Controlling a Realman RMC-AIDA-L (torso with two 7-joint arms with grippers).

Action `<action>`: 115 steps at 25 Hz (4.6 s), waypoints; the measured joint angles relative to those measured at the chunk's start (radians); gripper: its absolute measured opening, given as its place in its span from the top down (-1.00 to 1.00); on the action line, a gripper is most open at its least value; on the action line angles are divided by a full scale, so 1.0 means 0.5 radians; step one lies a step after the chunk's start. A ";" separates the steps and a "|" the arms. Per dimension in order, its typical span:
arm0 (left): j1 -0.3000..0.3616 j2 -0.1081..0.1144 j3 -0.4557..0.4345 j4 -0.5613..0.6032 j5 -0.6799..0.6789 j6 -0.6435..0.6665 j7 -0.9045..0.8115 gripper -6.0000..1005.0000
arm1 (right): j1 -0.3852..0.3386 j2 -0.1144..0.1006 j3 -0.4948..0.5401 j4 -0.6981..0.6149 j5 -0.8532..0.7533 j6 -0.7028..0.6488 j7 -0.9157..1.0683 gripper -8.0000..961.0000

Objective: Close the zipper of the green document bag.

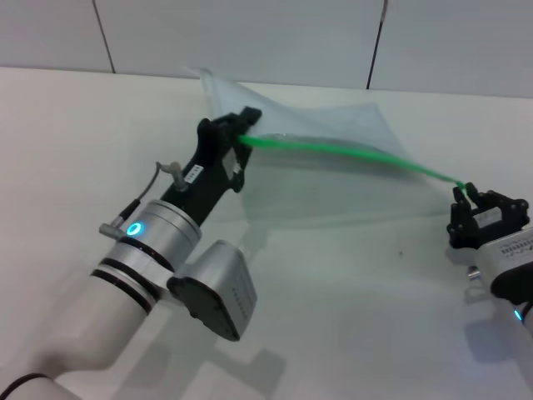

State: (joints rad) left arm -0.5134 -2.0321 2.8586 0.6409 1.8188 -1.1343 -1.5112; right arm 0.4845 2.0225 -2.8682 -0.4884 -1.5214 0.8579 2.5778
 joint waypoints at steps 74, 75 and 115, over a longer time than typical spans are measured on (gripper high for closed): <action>-0.049 -0.003 -0.233 -0.296 -0.629 -0.432 -2.274 -0.35 | 0.191 0.004 0.058 -0.228 0.472 0.340 0.452 -0.59; -0.049 -0.004 -0.229 -0.301 -0.632 -0.430 -2.302 -0.35 | 0.193 0.004 0.058 -0.227 0.472 0.340 0.460 -0.59; -0.056 0.000 -0.210 -0.347 -0.622 -0.355 -2.472 -0.35 | 0.215 0.004 0.048 -0.214 0.468 0.312 0.468 -0.58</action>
State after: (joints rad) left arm -0.5412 -2.0321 2.7536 0.4672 1.5079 -1.3117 -2.7472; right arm 0.5919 2.0247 -2.8444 -0.5952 -1.2874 1.0139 2.8118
